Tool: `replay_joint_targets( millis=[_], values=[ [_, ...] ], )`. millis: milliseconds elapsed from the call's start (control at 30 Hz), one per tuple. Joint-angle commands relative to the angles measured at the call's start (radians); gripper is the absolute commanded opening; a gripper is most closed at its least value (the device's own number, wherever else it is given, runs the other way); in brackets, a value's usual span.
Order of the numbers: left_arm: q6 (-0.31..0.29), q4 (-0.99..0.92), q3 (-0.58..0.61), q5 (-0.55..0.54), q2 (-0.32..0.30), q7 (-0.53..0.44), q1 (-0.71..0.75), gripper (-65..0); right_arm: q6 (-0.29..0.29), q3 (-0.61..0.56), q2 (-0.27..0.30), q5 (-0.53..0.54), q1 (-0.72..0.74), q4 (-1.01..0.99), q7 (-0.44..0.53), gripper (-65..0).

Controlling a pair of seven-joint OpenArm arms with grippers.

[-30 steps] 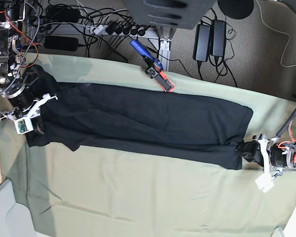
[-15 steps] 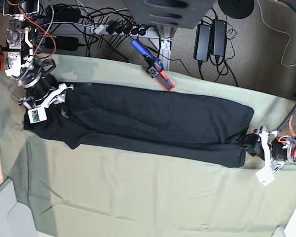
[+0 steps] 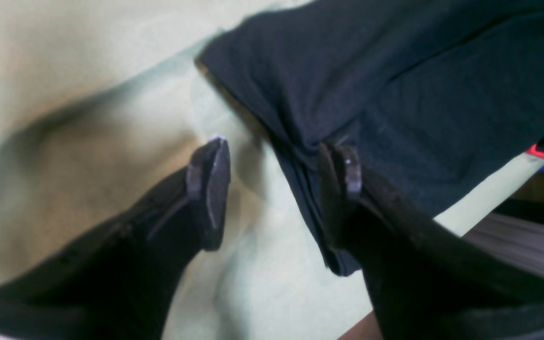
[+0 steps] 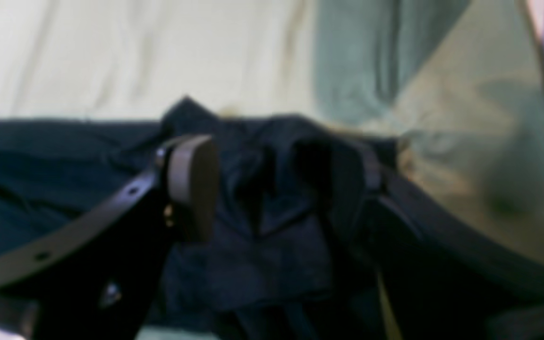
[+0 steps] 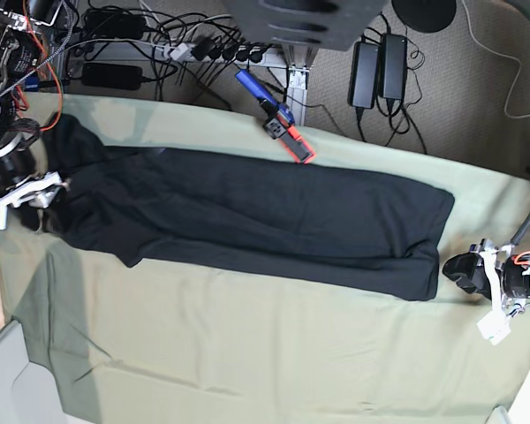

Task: Fold the T-shirt properly
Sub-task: 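Smooth the lengthwise-folded shirt flat with both grippers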

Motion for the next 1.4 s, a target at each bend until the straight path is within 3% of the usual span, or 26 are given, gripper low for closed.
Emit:
replay_joint_targets(
  millis=[0, 67, 267, 433, 600, 800, 1267, 1300, 1367],
  values=[
    [-0.012, 0.013, -0.012, -0.015, -0.02, -0.026, -0.021, -31.4, 0.066, 0.005, 0.007, 0.014, 0.018, 0.016, 0.039, -39.7],
    [-0.012, 0.011, -0.012, -0.004, -0.018, -0.044, -0.022, -31.5, 0.066, -0.001, -0.018, -0.007, 0.044, 0.006, 0.04, -64.5],
    [-0.005, -0.004, -0.012, 0.076, 0.035, -0.075, -0.022, -31.4, 0.067, -0.052, -0.06, -0.155, 0.156, -0.142, 0.082, -65.0],
    [0.024, -0.09, -0.015, 0.125, 0.097, -0.086, -0.022, -31.4, 0.068, -0.071, -0.06, -0.148, 0.204, -0.331, 0.084, -65.0],
    [0.024, -0.147, -0.028, 0.13, 0.13, -0.074, -0.021, -31.4, 0.068, -0.071, -0.063, -0.107, 0.205, -0.397, 0.084, -65.0],
    [0.019, -0.146, -0.028, 0.039, 0.152, 0.002, -0.021, -31.4, 0.068, -0.071, -0.068, -0.104, 0.205, -0.396, 0.084, -65.0],
    [-0.012, -0.146, -0.025, -0.079, 0.166, 0.03, 0.056, -31.5, 0.068, -0.071, -0.068, -0.1, 0.206, -0.396, 0.085, -65.0],
    [-0.012, -0.146, -0.025, -0.09, 0.169, 0.029, 0.059, -32.8, 0.068, -0.071, -0.068, -0.094, 0.205, -0.396, 0.085, -65.0],
    [-0.012, -0.146, -0.025, -0.122, 0.174, 0.019, 0.061, -41.7, 0.068, -0.071, -0.068, -0.089, 0.205, -0.396, 0.085, -65.0]
  ],
)
